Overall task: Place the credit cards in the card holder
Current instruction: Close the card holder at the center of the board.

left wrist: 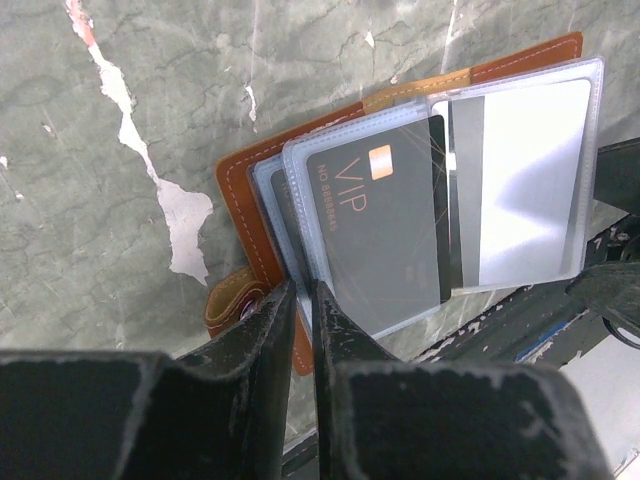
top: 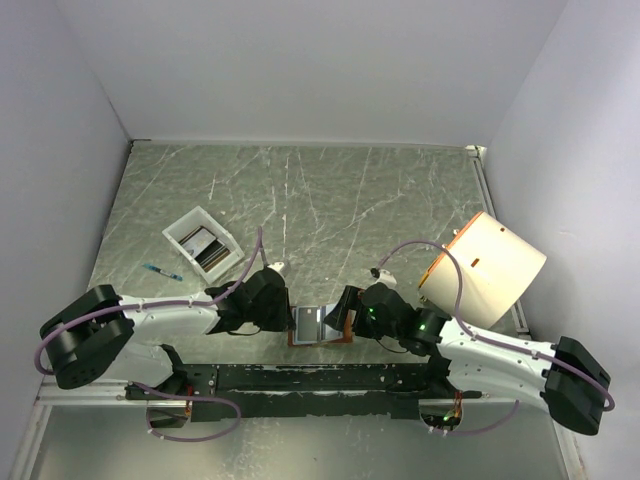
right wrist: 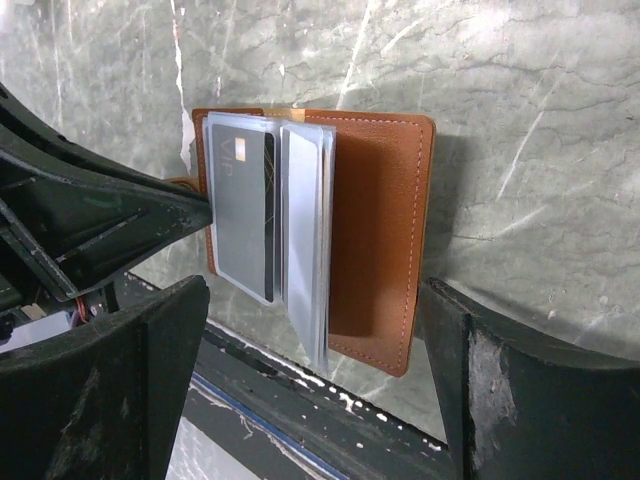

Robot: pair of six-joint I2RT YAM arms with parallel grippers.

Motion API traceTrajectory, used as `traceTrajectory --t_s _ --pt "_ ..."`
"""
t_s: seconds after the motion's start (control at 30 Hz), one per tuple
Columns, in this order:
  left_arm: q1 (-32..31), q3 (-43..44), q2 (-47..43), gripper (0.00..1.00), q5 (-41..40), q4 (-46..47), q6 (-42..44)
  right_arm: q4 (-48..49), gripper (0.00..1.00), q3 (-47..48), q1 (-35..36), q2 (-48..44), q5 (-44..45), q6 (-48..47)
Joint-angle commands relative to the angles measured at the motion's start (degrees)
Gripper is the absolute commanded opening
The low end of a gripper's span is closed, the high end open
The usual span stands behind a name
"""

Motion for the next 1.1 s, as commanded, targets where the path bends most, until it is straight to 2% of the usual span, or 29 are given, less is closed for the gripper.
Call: traceTrajectory --t_s 0.0,0.57,0.87,1.07 --pt "-0.35 -0.22 1.4 0.23 1.7 2.64 0.01 2.02 0.86 1.58 0.22 -1.33 -1.49 0.2" --pt "-0.37 0.22 1.71 0.23 2.24 3.57 -0.87 8.42 0.82 3.13 0.25 0.83 -7.82 -1.99" --pt "-0.35 0.69 2.22 0.23 2.36 3.6 -0.96 11.93 0.82 2.85 0.23 -1.55 -10.49 -3.31" --pt "-0.4 0.92 2.6 0.23 3.0 4.58 -1.14 15.12 0.84 2.97 0.23 0.48 -13.55 -3.52"
